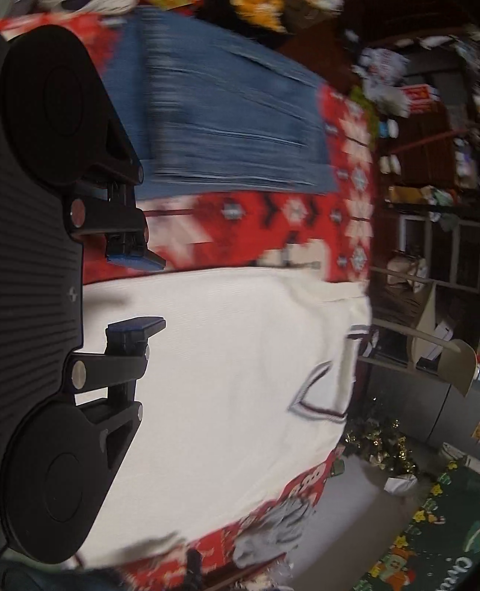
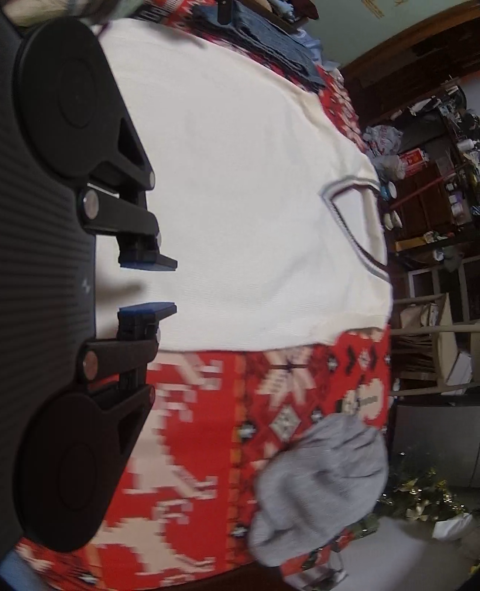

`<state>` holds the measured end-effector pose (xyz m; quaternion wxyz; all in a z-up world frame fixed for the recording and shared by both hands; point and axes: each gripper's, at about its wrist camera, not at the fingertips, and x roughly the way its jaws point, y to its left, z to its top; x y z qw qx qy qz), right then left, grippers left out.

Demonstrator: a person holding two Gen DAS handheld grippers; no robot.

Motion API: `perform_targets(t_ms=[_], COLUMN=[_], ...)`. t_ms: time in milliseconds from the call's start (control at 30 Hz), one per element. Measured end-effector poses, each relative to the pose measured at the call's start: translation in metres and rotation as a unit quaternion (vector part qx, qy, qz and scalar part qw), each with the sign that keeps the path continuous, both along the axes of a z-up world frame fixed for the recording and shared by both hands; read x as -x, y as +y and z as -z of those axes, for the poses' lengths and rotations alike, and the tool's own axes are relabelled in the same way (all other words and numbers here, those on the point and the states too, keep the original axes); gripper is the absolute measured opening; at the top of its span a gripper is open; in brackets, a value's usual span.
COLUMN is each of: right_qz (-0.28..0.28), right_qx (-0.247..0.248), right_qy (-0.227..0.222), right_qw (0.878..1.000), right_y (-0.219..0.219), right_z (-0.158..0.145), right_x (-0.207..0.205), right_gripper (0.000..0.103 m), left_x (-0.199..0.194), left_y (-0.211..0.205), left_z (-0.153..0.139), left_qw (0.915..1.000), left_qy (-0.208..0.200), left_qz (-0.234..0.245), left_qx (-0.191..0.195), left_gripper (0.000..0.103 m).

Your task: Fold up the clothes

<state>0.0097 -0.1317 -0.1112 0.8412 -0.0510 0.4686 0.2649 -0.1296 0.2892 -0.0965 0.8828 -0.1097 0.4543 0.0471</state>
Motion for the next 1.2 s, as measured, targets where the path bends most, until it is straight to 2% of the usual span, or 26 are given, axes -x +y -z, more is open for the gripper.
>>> perform_targets(t_ms=[100,200,333,433,467,567,700,767,800,833,867,900,933,1067,1200], right_qz=[0.011,0.014,0.048,0.056,0.059,0.071,0.065,0.063,0.061,0.058,0.058,0.059,0.060,0.066,0.068], right_qx=[0.002,0.006,-0.002,0.006,-0.002,-0.034,-0.038,-0.044,-0.048,-0.051,-0.046,-0.037,-0.029,-0.003,-0.002], right_qy=[-0.030,-0.043,-0.009,-0.021,-0.024,-0.023,-0.020,-0.018,-0.014,-0.010,-0.015,-0.022,-0.029,-0.054,-0.056], right_qw=[0.999,0.999,0.999,0.998,0.998,0.997,0.997,0.997,0.997,0.997,0.997,0.997,0.997,0.996,0.996], right_y=[0.014,0.028,0.037,0.038,0.036,0.029,0.030,0.031,0.033,0.034,0.035,0.035,0.036,0.035,0.030], right_z=[-0.005,0.000,0.021,0.040,0.045,0.055,0.059,0.060,0.060,0.061,0.061,0.060,0.060,0.058,0.062], right_x=[-0.047,-0.091,-0.136,-0.142,-0.142,-0.141,-0.142,-0.143,-0.143,-0.143,-0.143,-0.143,-0.142,-0.143,-0.145], right_gripper=[0.020,0.020,0.022,0.024,0.025,0.025,0.025,0.024,0.019,0.014,0.008,0.007,0.007,0.006,0.006], left_x=[-0.046,-0.088,-0.133,-0.136,-0.132,-0.123,-0.117,-0.119,-0.121,-0.124,-0.126,-0.128,-0.130,-0.129,-0.129], left_y=[0.009,0.023,0.031,0.041,0.044,0.053,0.060,0.055,0.052,0.050,0.048,0.046,0.042,0.037,0.042], left_z=[-0.005,-0.005,0.010,0.020,0.023,0.029,0.039,0.043,0.045,0.047,0.050,0.052,0.054,0.056,0.057], left_qw=[0.9991,0.9987,0.9984,0.9996,0.9992,0.9979,0.9963,0.9972,0.9977,0.9979,0.9979,0.9982,0.9991,0.9997,0.9995], left_qy=[-0.018,-0.028,-0.011,-0.021,-0.028,-0.042,-0.040,-0.034,-0.032,-0.029,-0.026,-0.021,-0.015,-0.023,-0.026], left_qz=[0.009,0.000,-0.003,-0.020,-0.024,-0.035,-0.042,-0.031,-0.025,-0.023,-0.022,-0.022,-0.020,-0.008,-0.018], left_qx=[-0.036,-0.041,-0.056,-0.002,0.015,0.033,0.064,0.059,0.054,0.053,0.056,0.053,0.036,-0.010,-0.003], left_gripper=[0.027,0.031,0.033,0.035,0.040,0.045,0.045,0.041,0.040,0.034,0.019,0.010,0.006,0.006,0.007])
